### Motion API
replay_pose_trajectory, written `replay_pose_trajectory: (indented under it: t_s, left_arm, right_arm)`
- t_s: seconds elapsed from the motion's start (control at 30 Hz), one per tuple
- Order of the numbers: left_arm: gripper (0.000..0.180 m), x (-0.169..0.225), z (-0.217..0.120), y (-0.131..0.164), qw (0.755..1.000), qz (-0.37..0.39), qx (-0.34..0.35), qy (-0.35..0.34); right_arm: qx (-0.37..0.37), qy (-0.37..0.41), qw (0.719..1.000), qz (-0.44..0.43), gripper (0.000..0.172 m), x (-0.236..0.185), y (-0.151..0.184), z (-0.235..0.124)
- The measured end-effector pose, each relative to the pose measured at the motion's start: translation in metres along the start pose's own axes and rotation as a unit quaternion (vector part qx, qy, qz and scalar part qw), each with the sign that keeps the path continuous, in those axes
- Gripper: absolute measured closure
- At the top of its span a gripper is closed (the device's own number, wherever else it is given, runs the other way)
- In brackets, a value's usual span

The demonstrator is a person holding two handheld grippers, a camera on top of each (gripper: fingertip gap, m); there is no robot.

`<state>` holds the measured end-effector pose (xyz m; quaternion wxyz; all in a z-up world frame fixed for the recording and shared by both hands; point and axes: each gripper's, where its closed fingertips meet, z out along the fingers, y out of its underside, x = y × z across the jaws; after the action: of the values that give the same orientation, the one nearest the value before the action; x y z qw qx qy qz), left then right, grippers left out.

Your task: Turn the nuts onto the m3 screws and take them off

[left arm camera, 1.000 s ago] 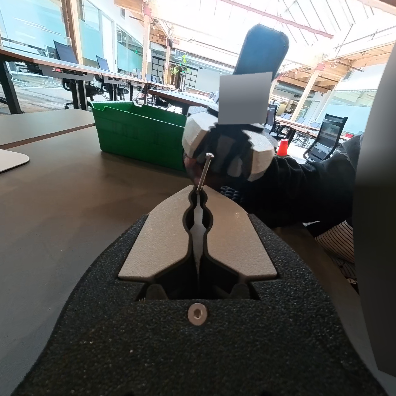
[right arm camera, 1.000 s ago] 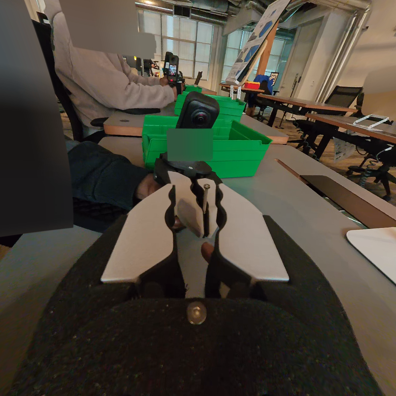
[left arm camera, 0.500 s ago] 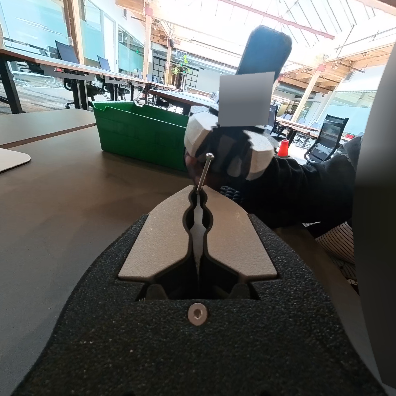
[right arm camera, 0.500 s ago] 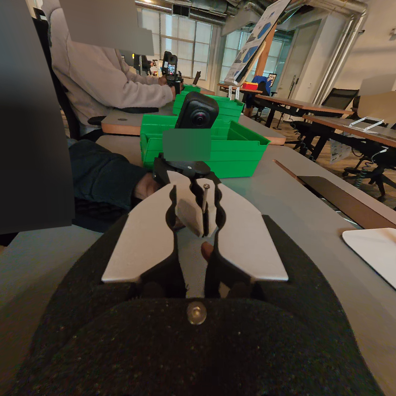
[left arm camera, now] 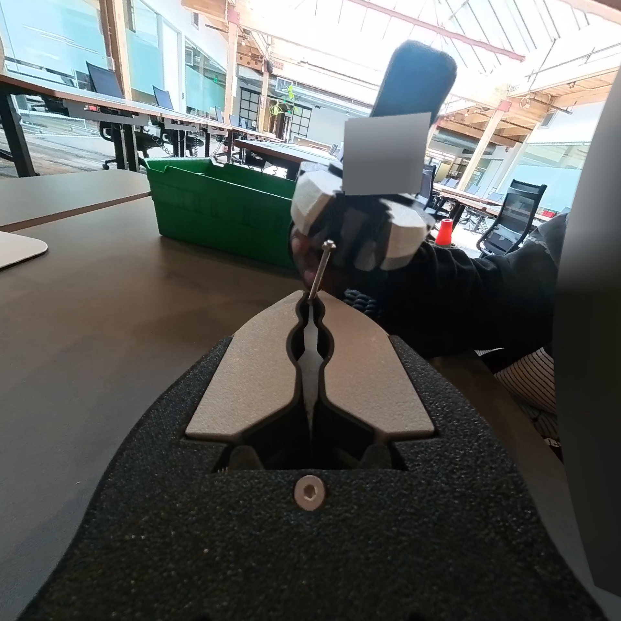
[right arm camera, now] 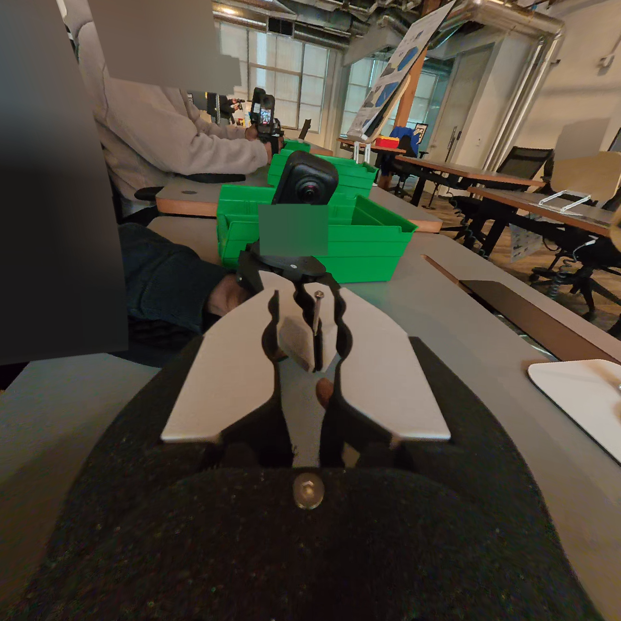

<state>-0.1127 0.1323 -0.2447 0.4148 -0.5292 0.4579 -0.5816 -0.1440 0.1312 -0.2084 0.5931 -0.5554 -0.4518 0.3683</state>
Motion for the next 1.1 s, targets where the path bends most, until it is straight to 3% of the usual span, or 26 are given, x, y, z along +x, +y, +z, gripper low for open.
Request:
replay_pose_trajectory:
  t_s: [0.17,0.3,0.4,0.57,0.67,0.87,0.93,1.1]
  left_arm:
    - [0.179,0.0,0.0,0.0,1.0,-0.001,0.0,-0.001]
    - [0.18,-0.001,0.0,-0.001,1.0,-0.002,0.002,-0.002]
    - [0.179,-0.001,0.0,-0.001,1.0,-0.001,0.001,-0.001]
    - [0.18,0.0,0.0,0.0,1.0,-0.002,0.0,0.0]
    - [0.179,-0.001,0.0,0.0,1.0,-0.002,0.0,-0.001]
    - [0.18,-0.001,-0.001,-0.001,1.0,-0.003,0.002,-0.003]
    - [0.179,-0.001,-0.001,0.0,1.0,-0.002,0.001,-0.003]
    - [0.18,-0.001,0.0,0.0,1.0,-0.001,0.0,-0.002]
  right_arm:
    - [-0.01,-0.013,1.0,-0.009,0.135,-0.007,0.004,0.005]
    - [-0.016,-0.014,1.0,0.004,0.156,-0.004,0.002,-0.002]
    - [-0.003,-0.009,1.0,0.012,0.16,0.0,-0.003,-0.006]
    - [-0.005,0.003,1.0,-0.01,0.138,-0.001,0.002,0.003]
    - [-0.013,-0.005,1.0,-0.017,0.134,-0.006,0.005,0.006]
    - [-0.022,-0.004,1.0,-0.002,0.16,0.0,0.004,-0.003]
    - [-0.013,0.003,1.0,0.004,0.162,0.003,0.0,-0.005]
    - [-0.006,0.011,1.0,-0.016,0.141,0.001,0.002,0.001]
